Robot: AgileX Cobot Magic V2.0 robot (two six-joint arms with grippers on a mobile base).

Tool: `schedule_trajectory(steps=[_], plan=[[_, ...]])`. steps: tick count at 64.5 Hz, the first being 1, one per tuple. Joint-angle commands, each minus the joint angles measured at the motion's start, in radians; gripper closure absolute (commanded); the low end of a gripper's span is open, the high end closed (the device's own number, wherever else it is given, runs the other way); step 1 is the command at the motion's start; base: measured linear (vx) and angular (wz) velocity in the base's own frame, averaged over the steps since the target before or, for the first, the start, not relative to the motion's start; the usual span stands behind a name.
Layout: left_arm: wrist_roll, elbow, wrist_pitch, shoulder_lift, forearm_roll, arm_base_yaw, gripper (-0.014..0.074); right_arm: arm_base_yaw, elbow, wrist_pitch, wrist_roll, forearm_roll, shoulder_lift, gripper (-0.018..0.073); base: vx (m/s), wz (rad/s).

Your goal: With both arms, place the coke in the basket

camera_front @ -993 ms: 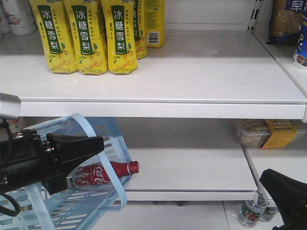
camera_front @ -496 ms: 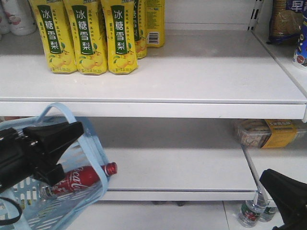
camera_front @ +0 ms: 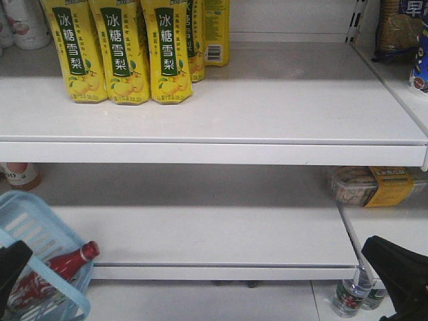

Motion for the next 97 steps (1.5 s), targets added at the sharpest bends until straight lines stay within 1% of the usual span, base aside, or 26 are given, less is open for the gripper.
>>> schedule_trajectory(steps=[1, 6, 16, 22, 31, 36, 42, 46, 50, 54, 58, 62, 69, 75, 84, 97], plan=[[0.096, 0.010, -0.091, -0.060, -0.062, 0.003, 0.0603, -0.002, -0.026, 0.018, -0.008, -0.056, 0.004, 0.0564, 0.00, 0.00], [0.097, 0.041, -0.076, -0.104, -0.061, 0.003, 0.0603, -0.002, -0.026, 0.018, -0.008, -0.056, 0.004, 0.0564, 0.00, 0.00], [0.099, 0.041, 0.071, -0.155, -0.060, 0.003, 0.0603, -0.002, -0.026, 0.018, -0.008, -0.056, 0.004, 0.0564, 0.00, 0.00], [0.099, 0.041, 0.179, -0.179, -0.060, 0.003, 0.0603, -0.002, -0.026, 0.018, -0.008, -0.056, 0.004, 0.0564, 0.00, 0.00], [0.099, 0.041, 0.296, -0.242, -0.060, 0.004, 0.0603, -0.002, -0.026, 0.018, -0.008, -0.056, 0.004, 0.0564, 0.00, 0.00], [0.130, 0.041, 0.335, -0.300, -0.061, 0.004, 0.0603, -0.002, -0.026, 0.018, -0.008, -0.056, 0.004, 0.0564, 0.00, 0.00], [0.206, 0.041, 0.374, -0.396, -0.067, 0.015, 0.0603, -0.002, -0.026, 0.018, -0.008, -0.056, 0.004, 0.0564, 0.00, 0.00], [0.271, 0.041, 0.384, -0.454, -0.100, 0.033, 0.0603, -0.002, -0.026, 0.018, -0.008, -0.056, 0.004, 0.0564, 0.00, 0.00], [0.363, 0.041, 0.389, -0.509, -0.153, 0.062, 0.0603, -0.002, -0.026, 0.018, -0.008, -0.056, 0.004, 0.0564, 0.00, 0.00], [0.452, 0.043, 0.374, -0.501, -0.201, 0.096, 0.0603, -0.002, -0.026, 0.017, -0.008, -0.056, 0.004, 0.0564, 0.00, 0.00], [0.502, 0.043, 0.383, -0.504, -0.243, 0.134, 0.0603, -0.002, -0.026, 0.017, -0.008, -0.056, 0.004, 0.0564, 0.00, 0.00], [0.542, 0.043, 0.381, -0.504, -0.261, 0.161, 0.0603, -0.002, -0.026, 0.017, -0.008, -0.056, 0.004, 0.0564, 0.00, 0.00], [0.560, 0.043, 0.374, -0.504, -0.262, 0.207, 0.0603, -0.002, -0.026, 0.017, -0.008, -0.056, 0.004, 0.0564, 0.00, 0.00], [0.561, 0.043, 0.374, -0.504, -0.257, 0.223, 0.0603, -0.002, -0.026, 0.017, -0.008, -0.056, 0.004, 0.0564, 0.00, 0.00], [0.561, 0.043, 0.374, -0.504, -0.211, 0.246, 0.0603, -0.002, -0.026, 0.017, -0.008, -0.056, 0.004, 0.0564, 0.00, 0.00], [0.560, 0.043, 0.374, -0.504, -0.210, 0.286, 0.0603, -0.002, -0.026, 0.017, -0.008, -0.056, 0.004, 0.0564, 0.00, 0.00]])
